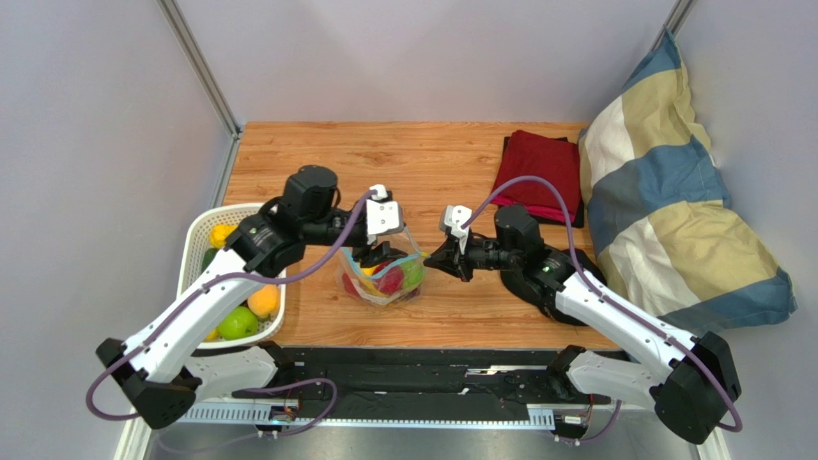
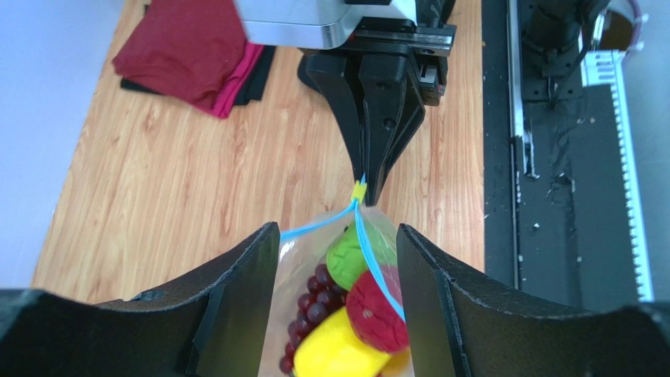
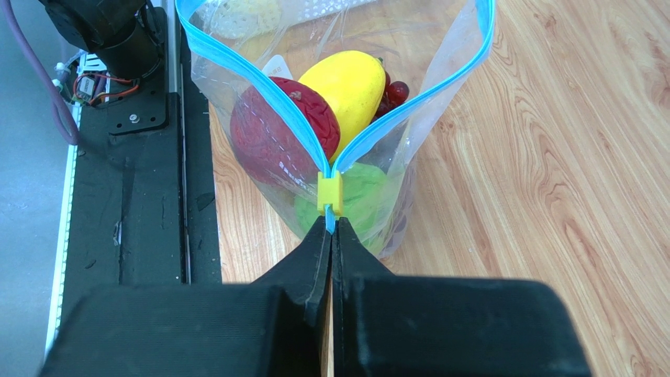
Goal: Place the food in the zip-top bag and seal the zipper
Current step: Zip the zipper food storage bag at the center of the board.
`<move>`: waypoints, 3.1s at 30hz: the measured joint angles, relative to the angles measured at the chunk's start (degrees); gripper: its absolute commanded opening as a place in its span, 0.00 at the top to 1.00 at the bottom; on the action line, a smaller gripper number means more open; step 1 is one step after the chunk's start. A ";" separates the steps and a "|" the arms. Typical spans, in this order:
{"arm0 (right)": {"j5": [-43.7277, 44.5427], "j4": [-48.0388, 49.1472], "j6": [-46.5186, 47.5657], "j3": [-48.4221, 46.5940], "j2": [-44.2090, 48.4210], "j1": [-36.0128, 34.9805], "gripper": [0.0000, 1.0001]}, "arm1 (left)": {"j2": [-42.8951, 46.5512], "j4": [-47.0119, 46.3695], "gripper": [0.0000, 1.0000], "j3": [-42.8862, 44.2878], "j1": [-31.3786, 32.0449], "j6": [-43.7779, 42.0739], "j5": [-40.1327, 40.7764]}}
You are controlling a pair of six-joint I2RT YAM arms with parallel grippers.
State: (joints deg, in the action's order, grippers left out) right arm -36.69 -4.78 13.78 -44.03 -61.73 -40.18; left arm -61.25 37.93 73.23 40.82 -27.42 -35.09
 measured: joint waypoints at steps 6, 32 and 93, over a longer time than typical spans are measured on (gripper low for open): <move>1.77 0.22 -0.39 -0.31 0.00 -0.92 1.00 | -4.85 -3.54 0.39 -2.43 3.13 -6.19 -0.59; 4.90 -1.92 1.51 -1.42 0.92 -1.68 1.00 | -12.22 -2.73 0.94 -2.71 4.85 -16.37 0.61; 2.62 1.90 1.36 -3.06 -0.87 -1.51 1.00 | -13.11 7.76 0.98 2.43 -2.05 -15.80 -1.97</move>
State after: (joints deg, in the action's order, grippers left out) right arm -34.06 -2.87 15.14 -47.09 -62.61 -41.69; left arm -74.37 45.69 75.66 38.76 -43.22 -37.06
